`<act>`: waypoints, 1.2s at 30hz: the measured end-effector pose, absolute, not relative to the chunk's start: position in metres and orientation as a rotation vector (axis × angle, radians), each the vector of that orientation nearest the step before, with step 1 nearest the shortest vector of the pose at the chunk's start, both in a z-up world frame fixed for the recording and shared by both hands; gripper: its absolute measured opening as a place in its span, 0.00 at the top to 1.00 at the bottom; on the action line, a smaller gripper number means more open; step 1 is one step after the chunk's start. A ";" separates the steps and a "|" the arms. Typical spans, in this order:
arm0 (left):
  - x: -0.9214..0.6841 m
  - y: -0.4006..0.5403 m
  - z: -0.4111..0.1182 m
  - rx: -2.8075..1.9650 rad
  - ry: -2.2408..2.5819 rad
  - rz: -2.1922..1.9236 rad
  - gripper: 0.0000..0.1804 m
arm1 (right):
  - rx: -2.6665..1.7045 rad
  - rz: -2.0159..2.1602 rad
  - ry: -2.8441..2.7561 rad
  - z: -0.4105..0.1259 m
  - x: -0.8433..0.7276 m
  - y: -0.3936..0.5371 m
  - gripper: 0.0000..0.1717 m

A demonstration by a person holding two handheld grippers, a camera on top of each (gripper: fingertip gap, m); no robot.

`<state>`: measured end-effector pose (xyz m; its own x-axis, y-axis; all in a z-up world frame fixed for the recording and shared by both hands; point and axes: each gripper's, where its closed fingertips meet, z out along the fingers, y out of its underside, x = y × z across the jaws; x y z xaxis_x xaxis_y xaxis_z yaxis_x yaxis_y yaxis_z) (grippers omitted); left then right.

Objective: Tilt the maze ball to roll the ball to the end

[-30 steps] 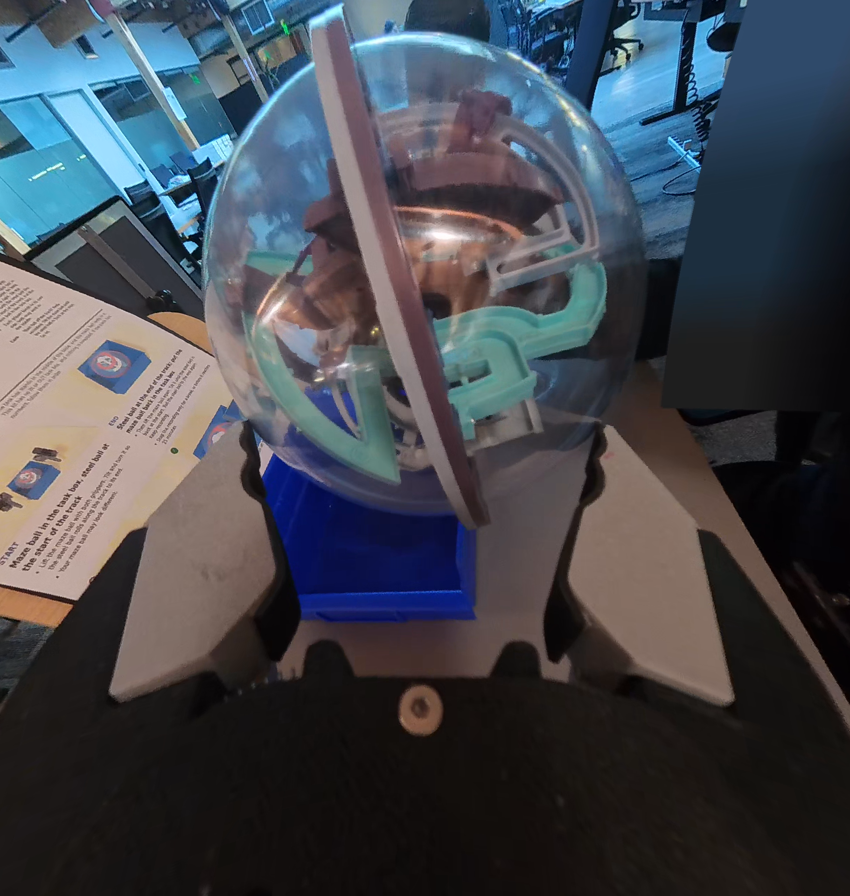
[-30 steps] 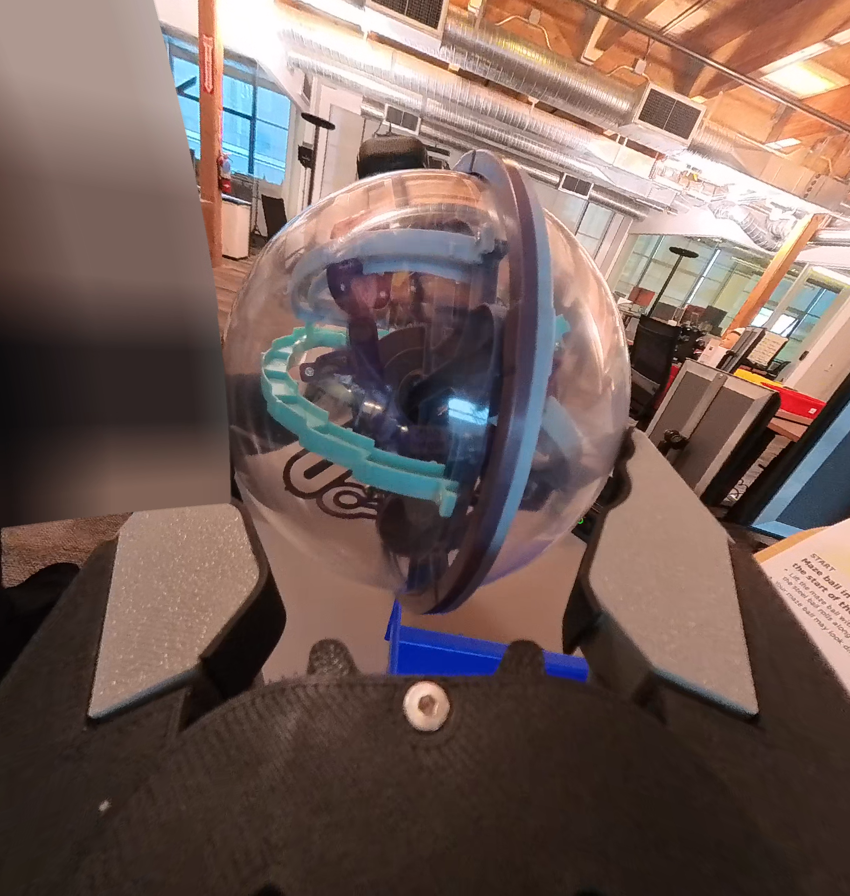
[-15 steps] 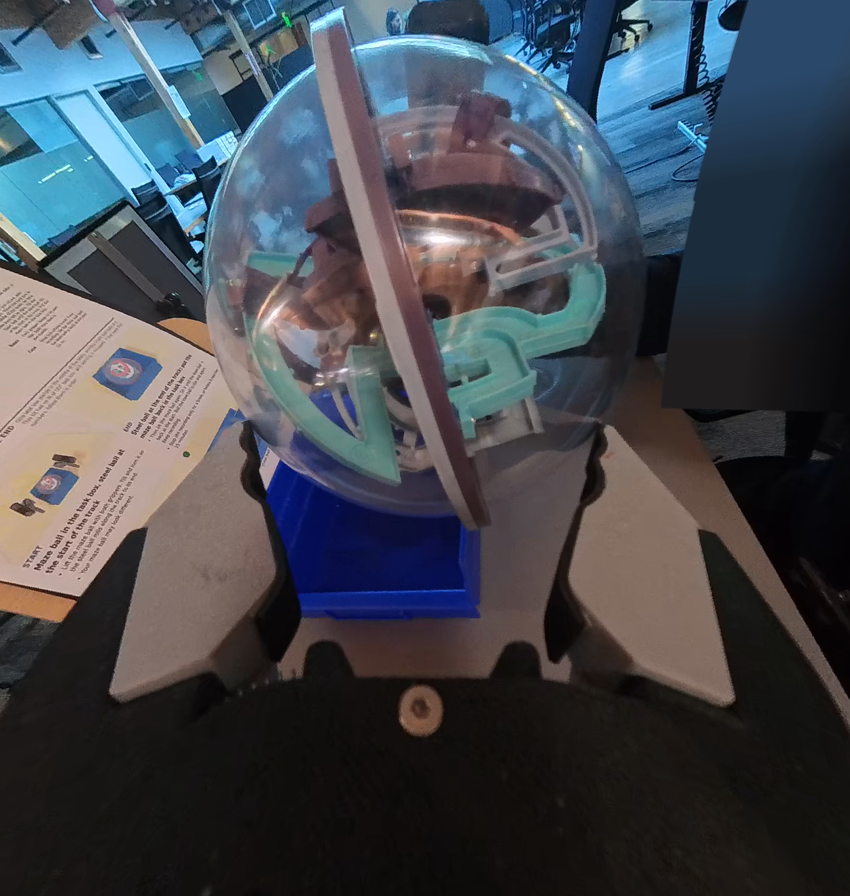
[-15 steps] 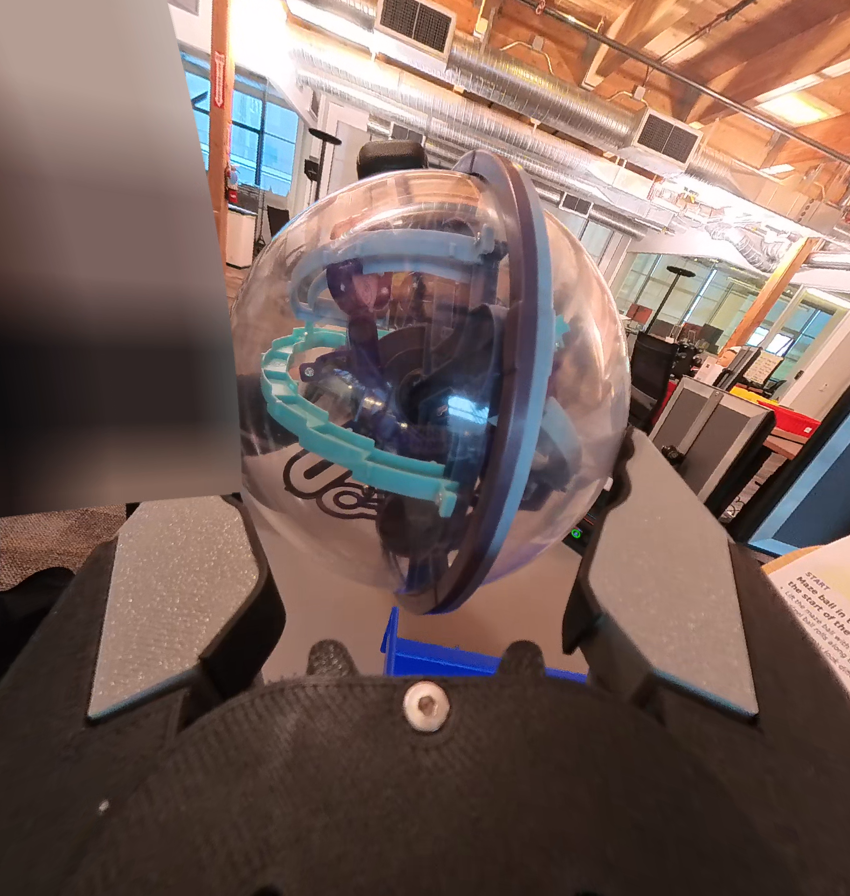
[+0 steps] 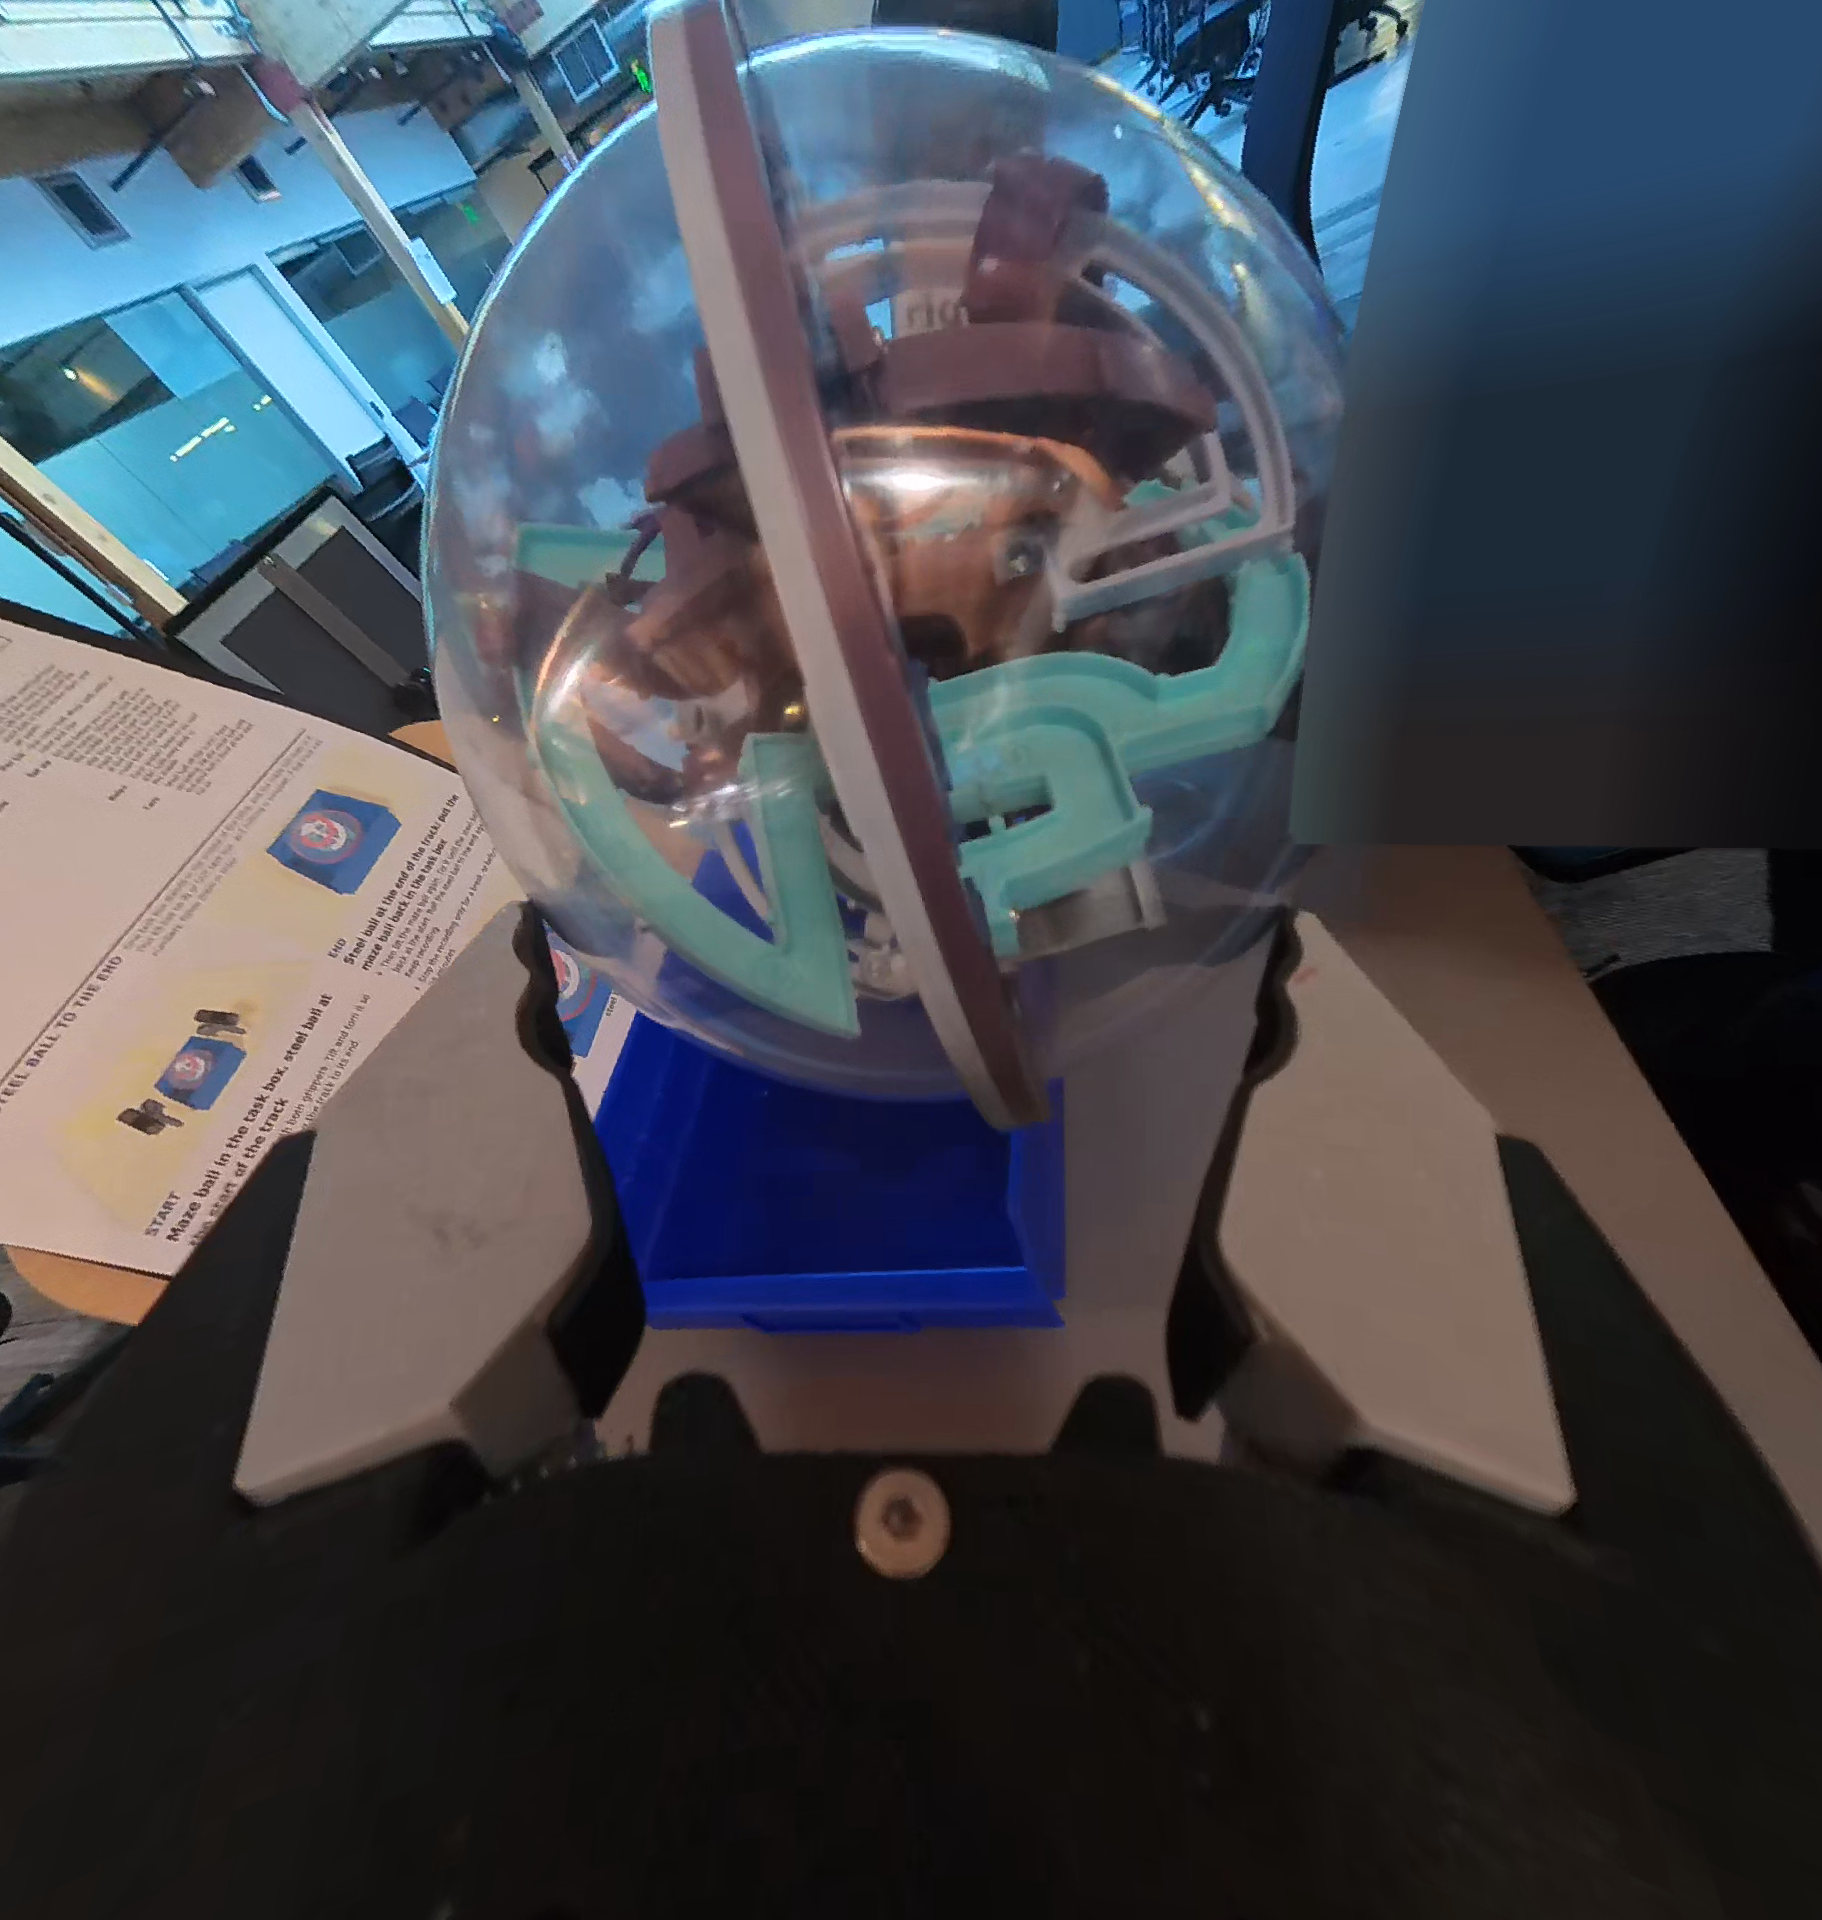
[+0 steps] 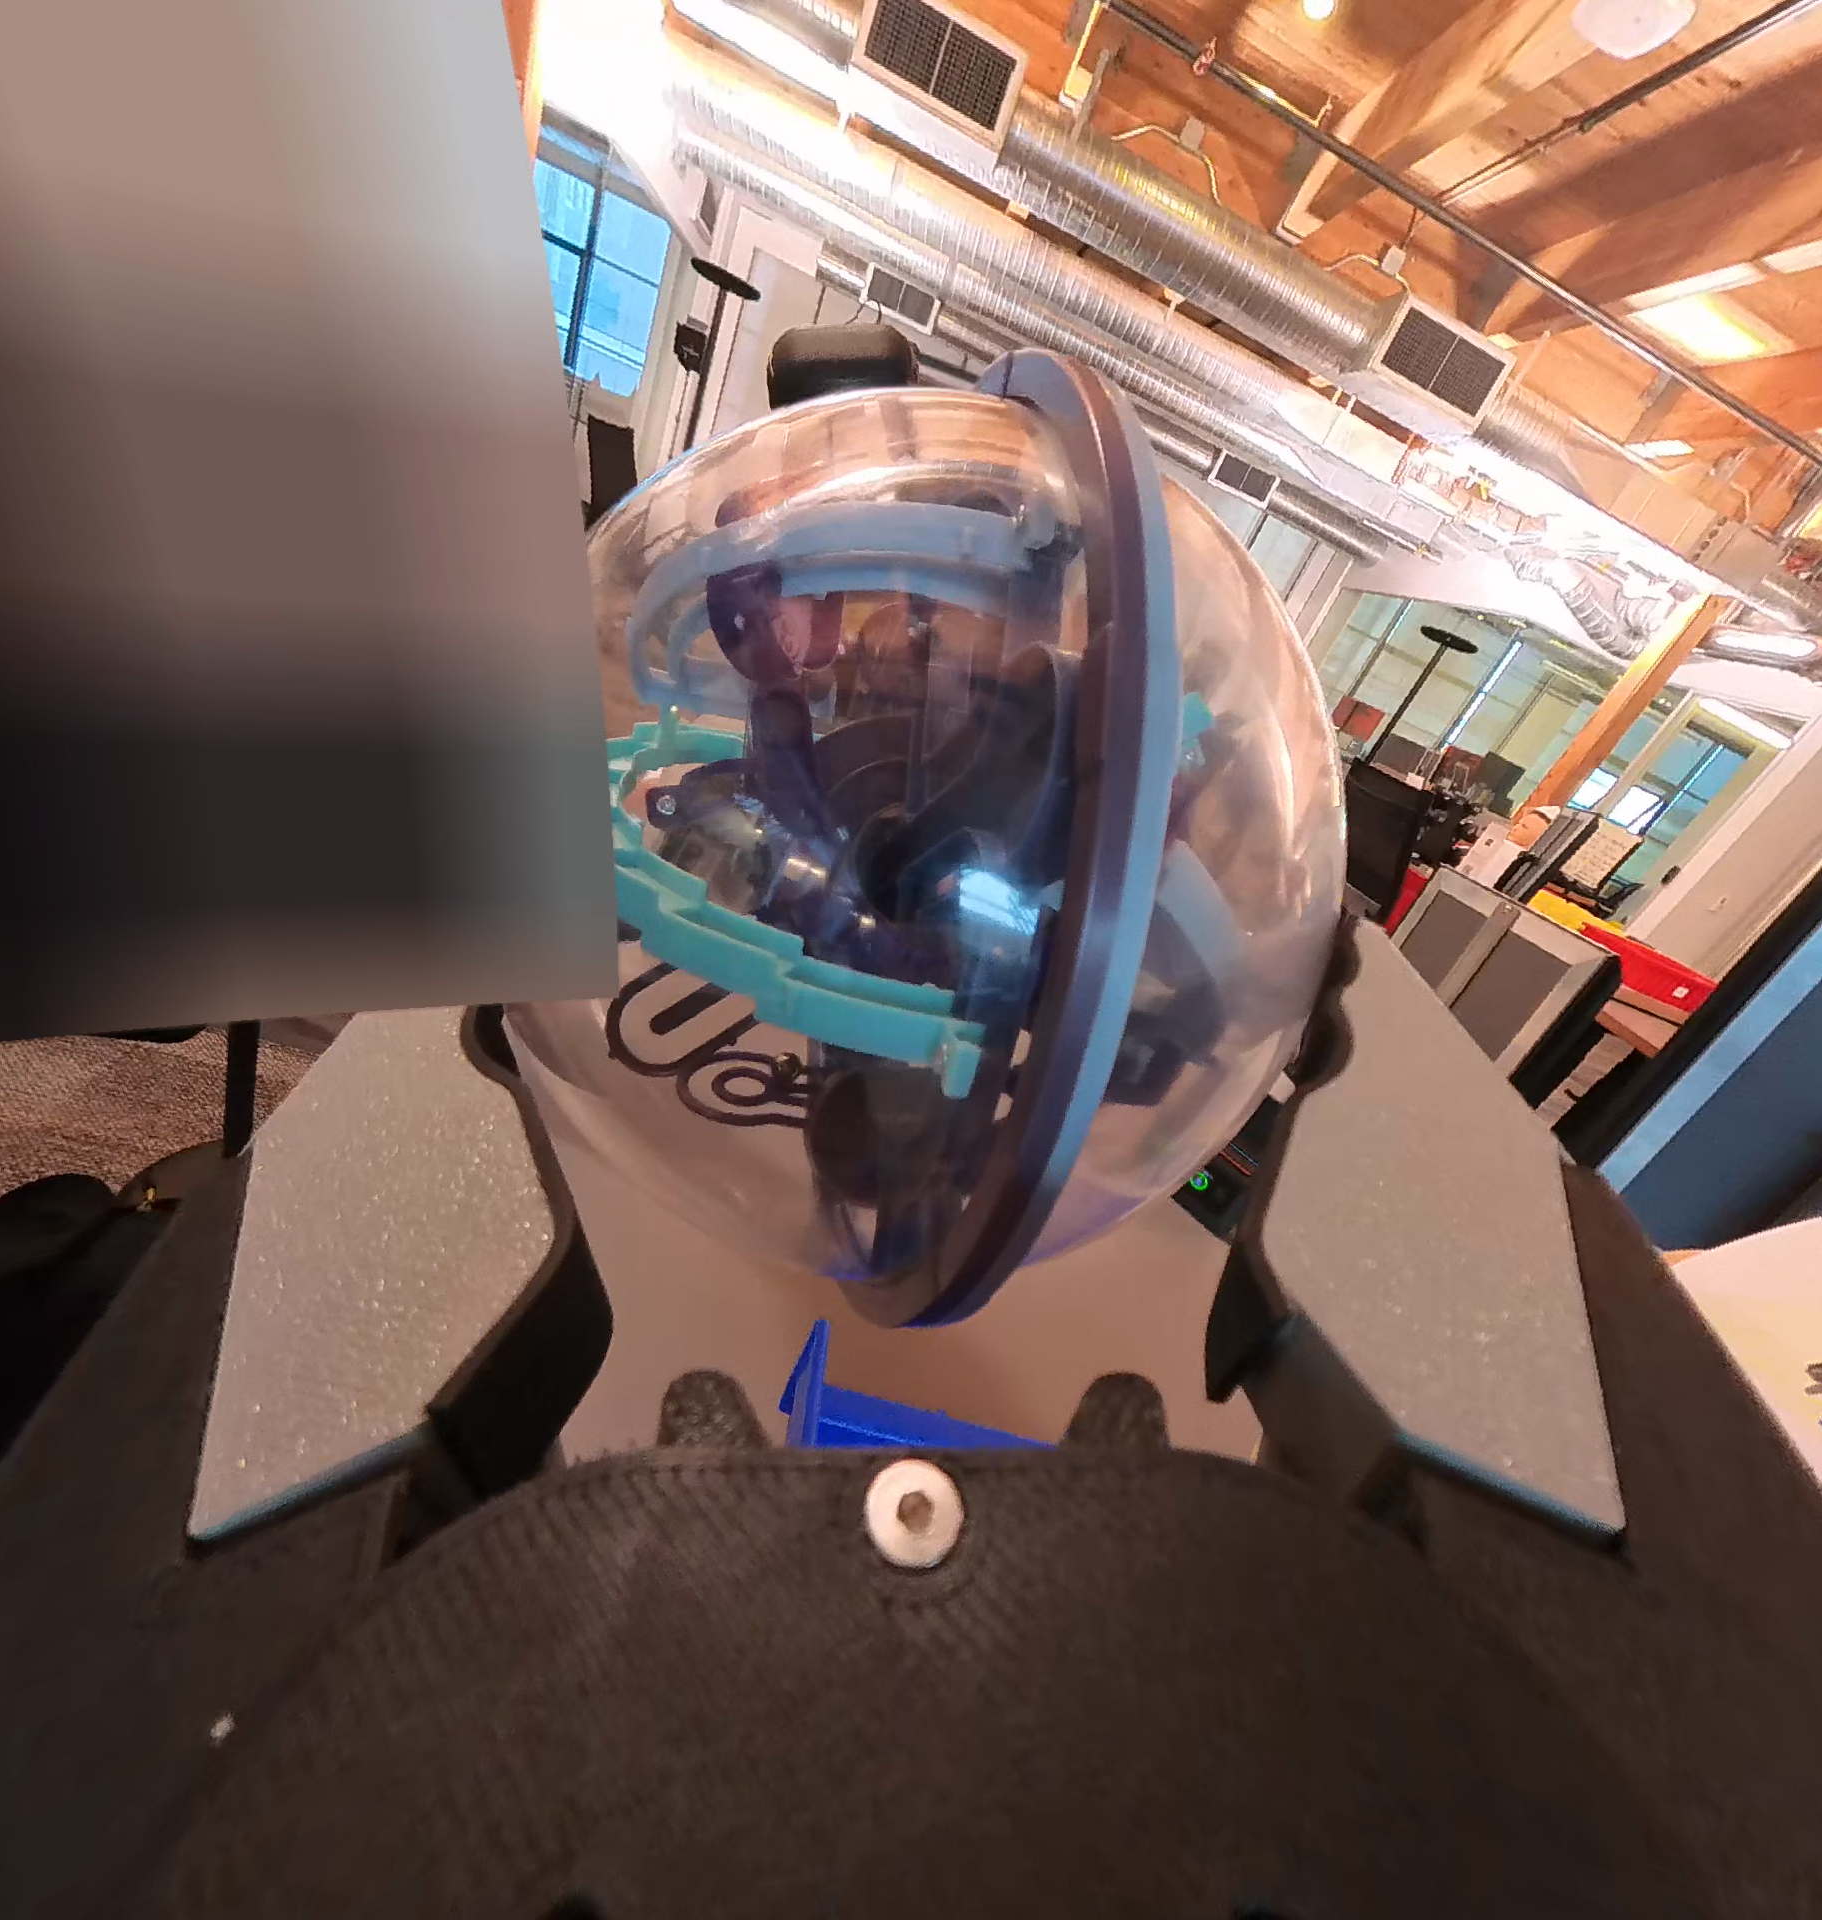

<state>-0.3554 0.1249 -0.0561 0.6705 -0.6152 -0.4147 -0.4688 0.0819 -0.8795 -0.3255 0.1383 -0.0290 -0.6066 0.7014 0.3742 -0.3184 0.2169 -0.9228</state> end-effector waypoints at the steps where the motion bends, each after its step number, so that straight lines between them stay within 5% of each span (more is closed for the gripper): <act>1: -0.355 0.124 -0.055 -1.552 0.926 -0.134 0.27 | -0.362 1.526 -1.650 -0.029 -0.325 0.138 0.13; 36: -0.357 0.124 -0.062 -1.650 0.854 -0.181 0.27 | -0.418 1.660 -1.620 -0.035 -0.330 0.141 0.13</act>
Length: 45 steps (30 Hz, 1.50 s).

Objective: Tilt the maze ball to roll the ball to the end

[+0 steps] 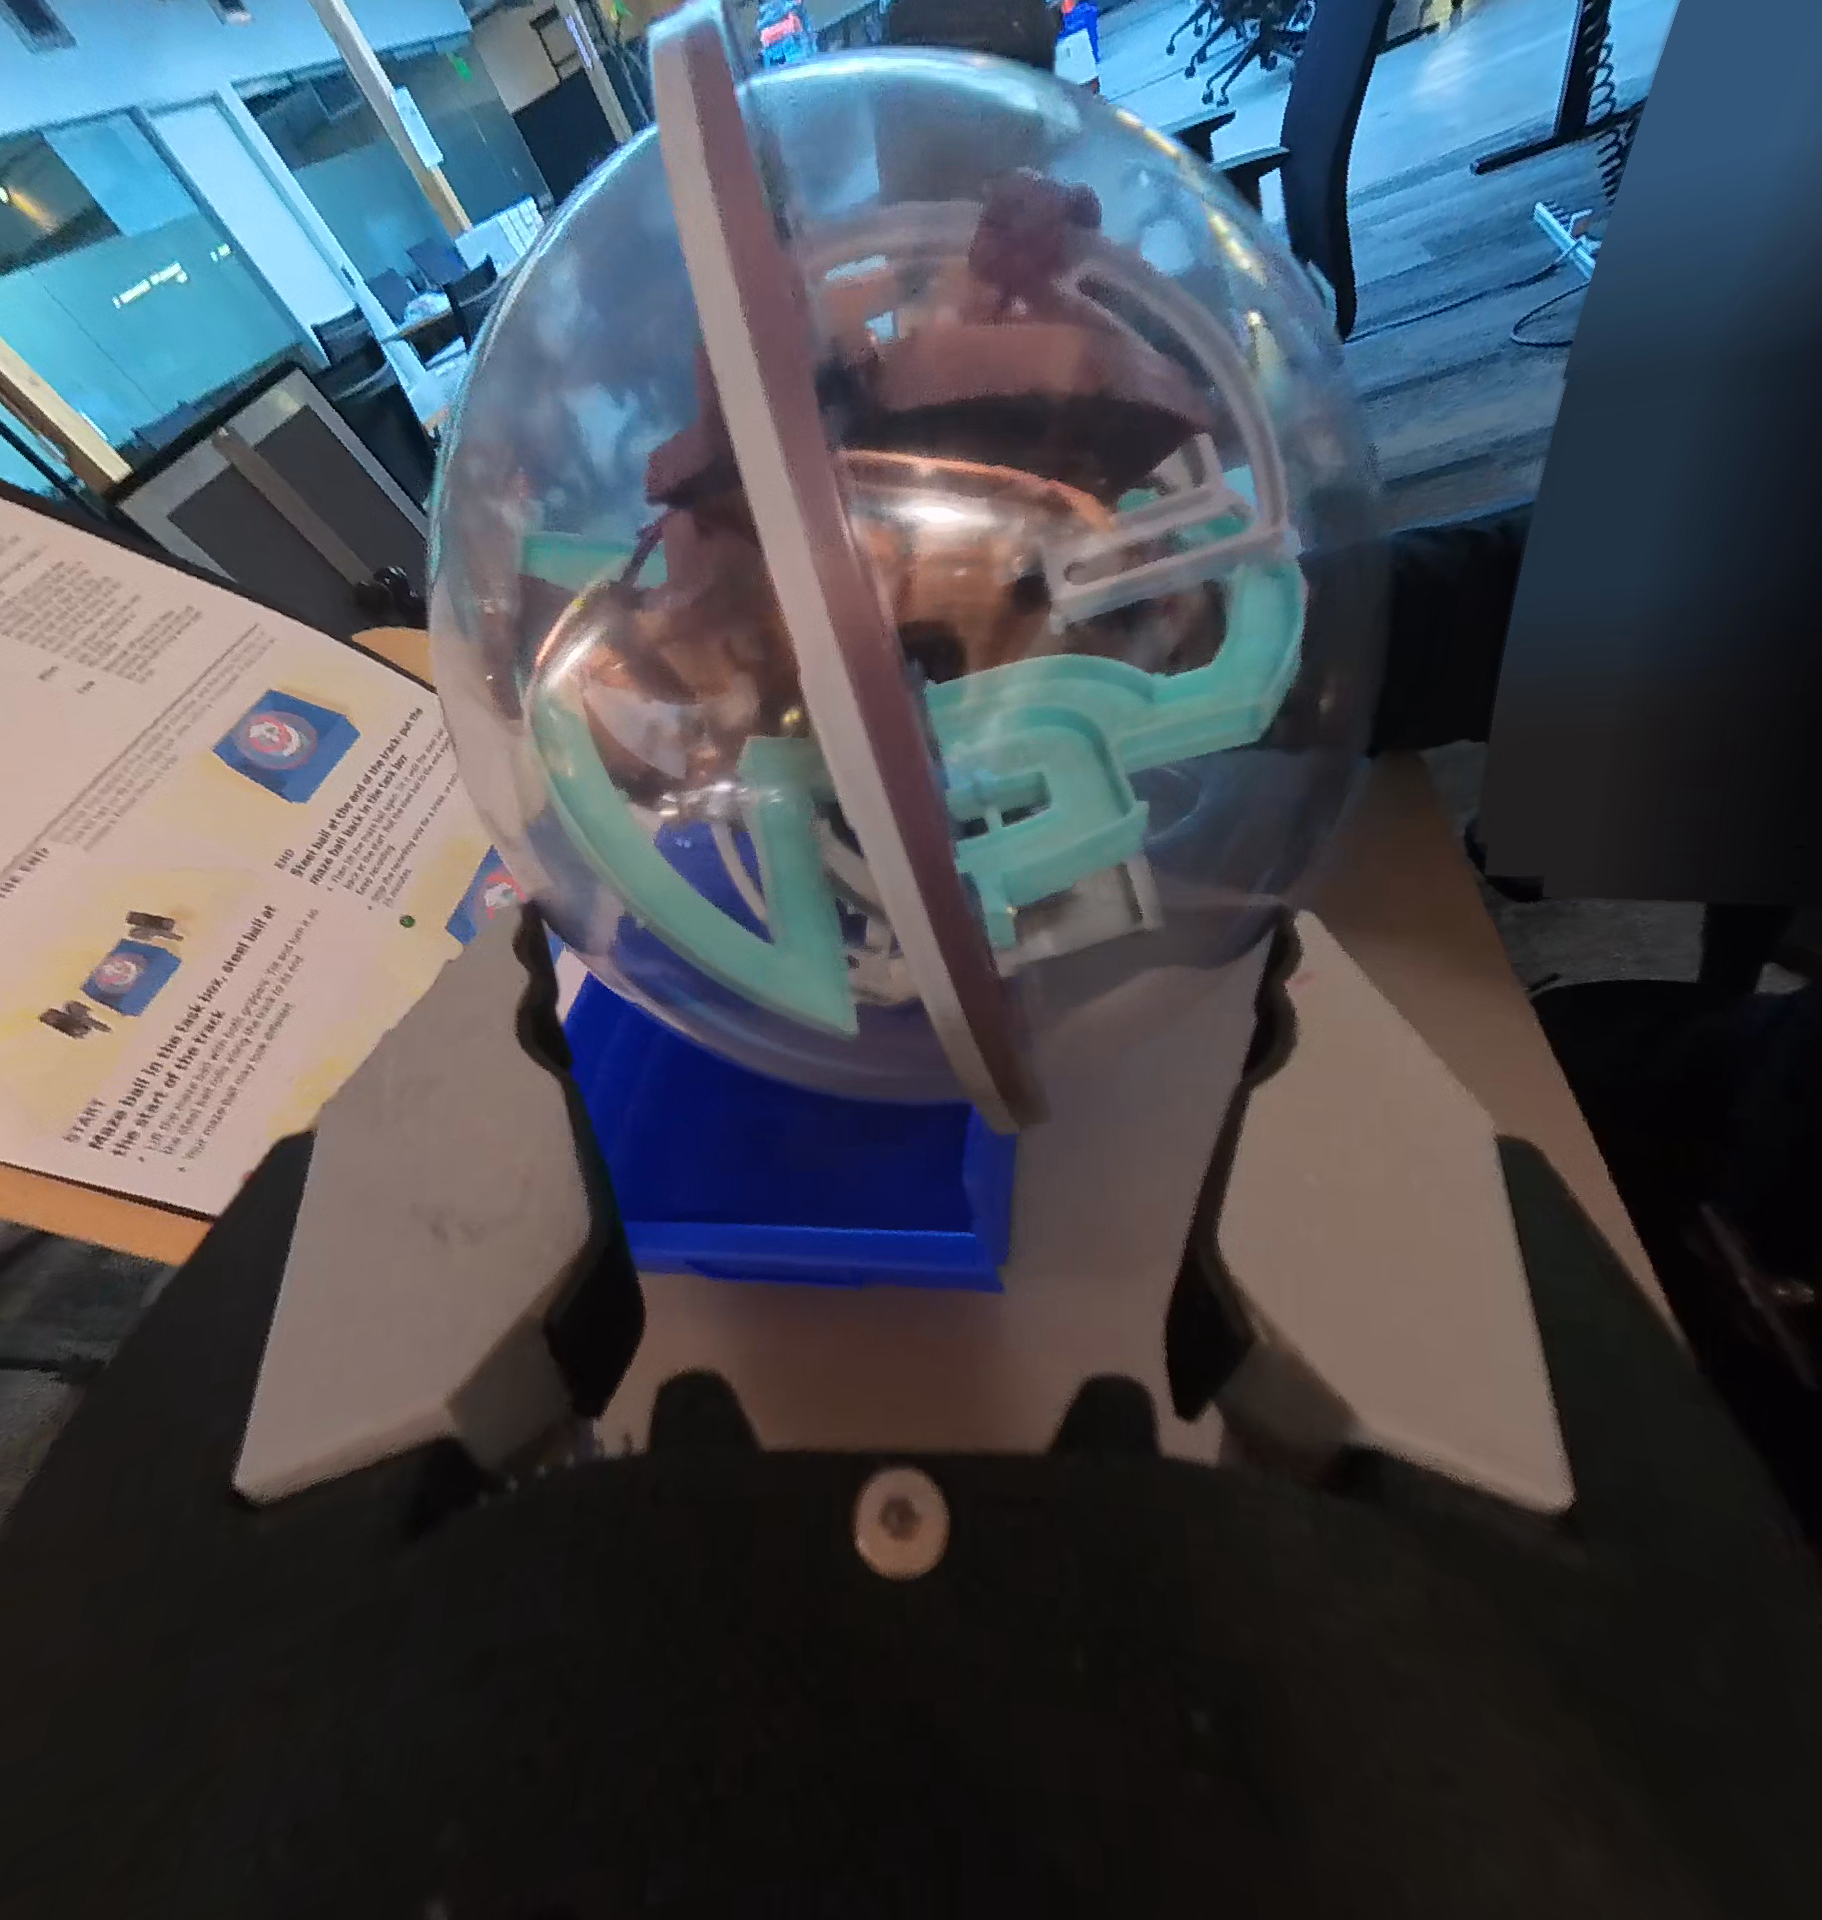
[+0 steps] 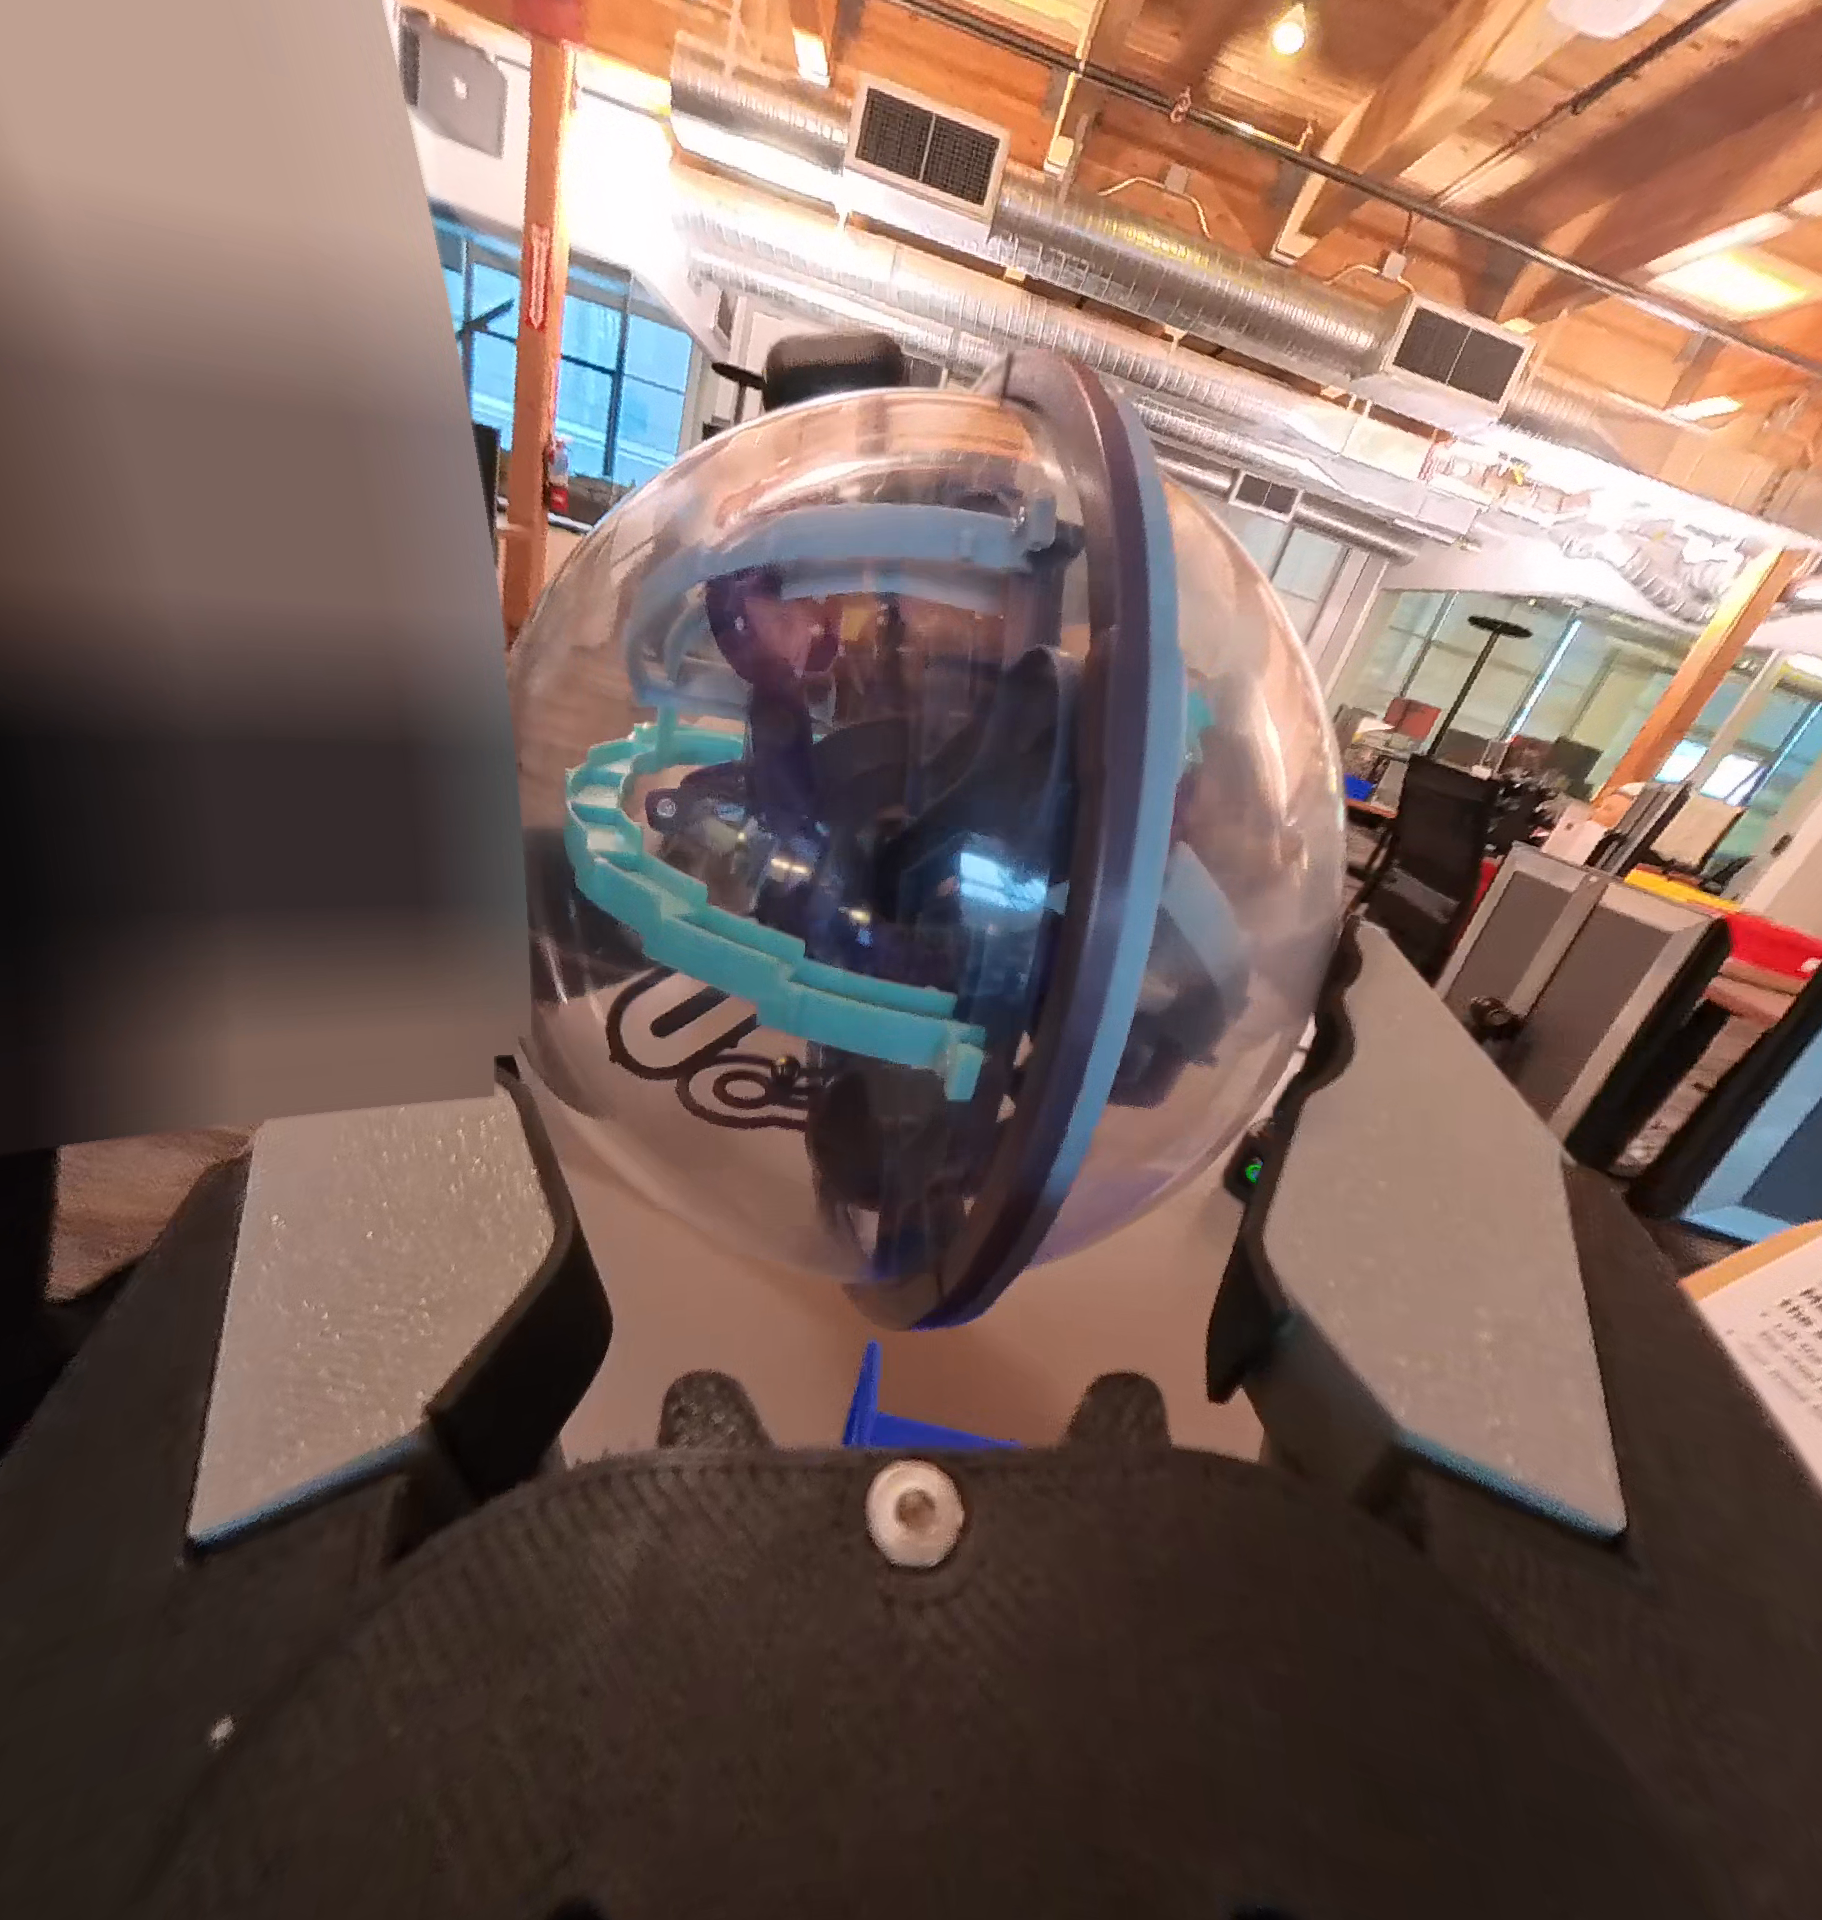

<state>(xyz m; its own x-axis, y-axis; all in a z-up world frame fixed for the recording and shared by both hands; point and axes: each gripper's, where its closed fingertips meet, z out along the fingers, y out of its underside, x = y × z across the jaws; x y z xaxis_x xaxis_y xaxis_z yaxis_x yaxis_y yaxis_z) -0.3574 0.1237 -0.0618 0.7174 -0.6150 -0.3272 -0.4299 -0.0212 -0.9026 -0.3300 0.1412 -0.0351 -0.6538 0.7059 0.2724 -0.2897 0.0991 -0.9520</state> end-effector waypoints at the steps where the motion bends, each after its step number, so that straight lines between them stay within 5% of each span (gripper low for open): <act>1: -0.357 0.124 -0.063 -1.662 0.841 -0.194 0.27 | -0.432 1.674 -1.619 -0.034 -0.330 0.142 0.13; 45: -0.352 0.108 -0.113 -1.591 0.600 -0.513 0.27 | -0.752 1.840 -1.642 -0.096 -0.334 0.132 0.13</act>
